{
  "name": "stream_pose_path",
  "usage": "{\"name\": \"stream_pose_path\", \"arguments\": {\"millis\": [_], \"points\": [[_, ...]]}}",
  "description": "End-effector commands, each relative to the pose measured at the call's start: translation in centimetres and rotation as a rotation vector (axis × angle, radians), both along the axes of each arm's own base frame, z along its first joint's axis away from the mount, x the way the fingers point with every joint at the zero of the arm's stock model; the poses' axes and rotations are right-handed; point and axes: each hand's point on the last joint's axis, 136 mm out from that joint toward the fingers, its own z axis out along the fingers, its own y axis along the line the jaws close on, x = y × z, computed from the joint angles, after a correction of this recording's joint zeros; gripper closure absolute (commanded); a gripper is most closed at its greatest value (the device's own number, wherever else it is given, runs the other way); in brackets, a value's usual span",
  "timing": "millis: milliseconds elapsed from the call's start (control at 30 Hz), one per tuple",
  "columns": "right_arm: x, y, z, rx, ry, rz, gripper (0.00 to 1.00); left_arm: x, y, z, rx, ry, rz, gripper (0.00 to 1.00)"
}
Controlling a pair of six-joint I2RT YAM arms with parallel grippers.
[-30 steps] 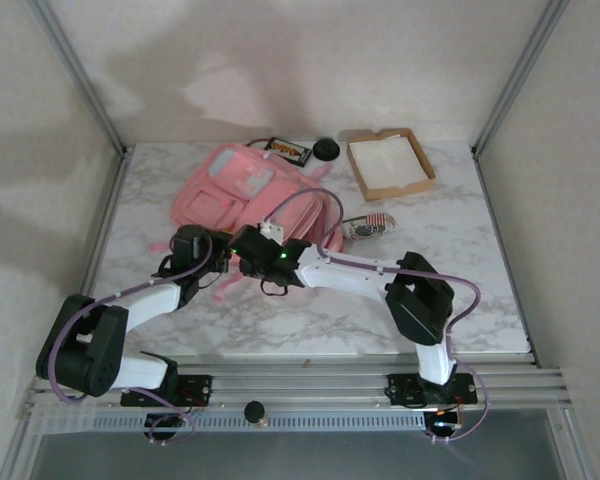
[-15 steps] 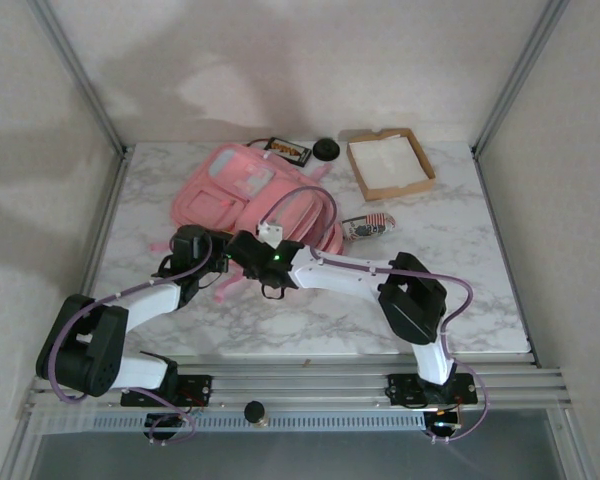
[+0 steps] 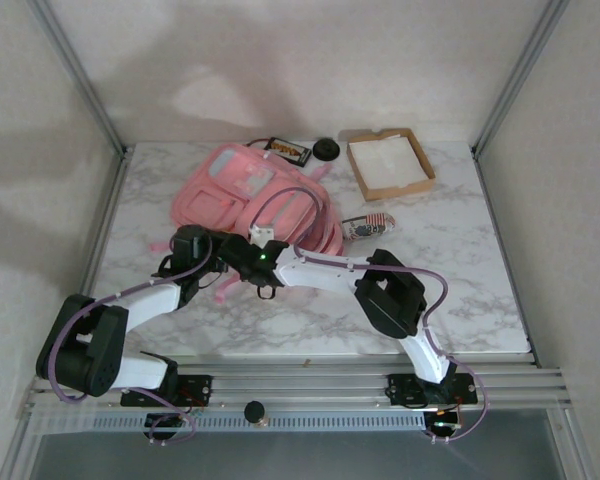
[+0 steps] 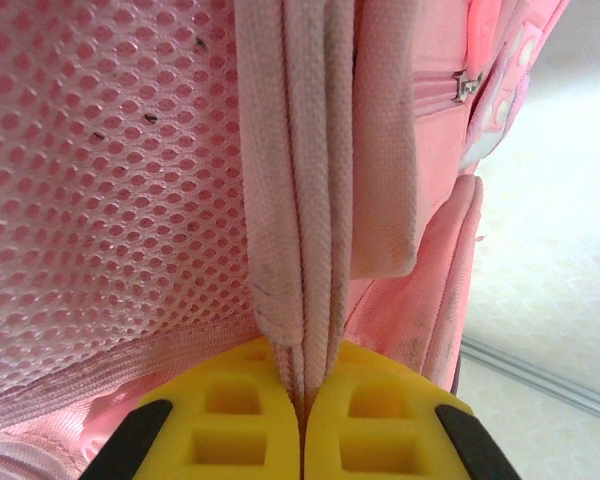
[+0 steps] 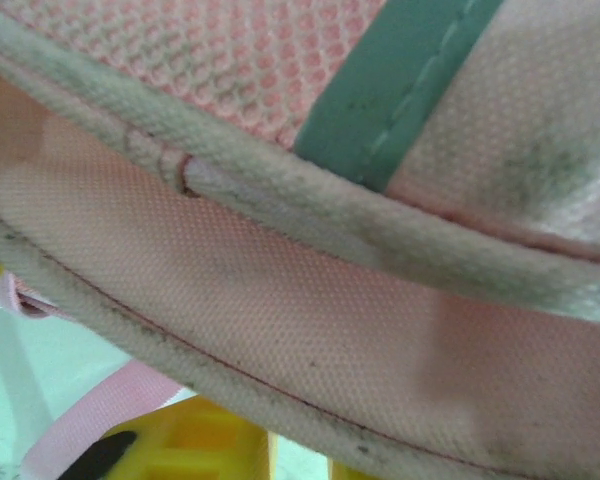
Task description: Pack books, pencil case, and school supplies into a backpack
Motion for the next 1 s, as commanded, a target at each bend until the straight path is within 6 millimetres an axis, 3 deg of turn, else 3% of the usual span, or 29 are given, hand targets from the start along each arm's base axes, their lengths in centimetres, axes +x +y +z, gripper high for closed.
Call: {"name": "stream_pose_path", "arguments": {"millis": [0,267,367,500,667,767,967], "points": [[2.0,-1.3,0.7,-0.063,-0.070,-0.037,0.84,0.3,-1.8,2.4,-0.055,-0.063,-0.058,1.00],[1.9,-2.0,2.2,-0.051,-0.089,-0.033,0.96,0.1,-1.3,1.9,-0.041,-0.054,-0.051,1.00],[1.2,-2.4,3.4,-0.030,-0.081,-0.014,1.00,0.2,-0.2,1.8,-0.005,-0.049,-0.035,1.00],[0.1,-3.5,4.2,0.002,-0.036,0.027,1.00,0.2,2.2,1.7,0.058,-0.036,0.003,1.00],[-0.9,-6.5,4.1,0.004,0.042,0.063,1.00,0.4,5.8,1.1,0.158,-0.002,0.021,1.00],[-0.3,-8.5,3.8,0.032,0.083,0.075,1.00,0.8,7.6,0.6,0.211,0.031,0.013,1.00],[0.9,-10.5,5.6,0.021,0.068,0.106,1.00,2.7,11.6,0.1,0.334,0.074,0.007,1.00]]}}
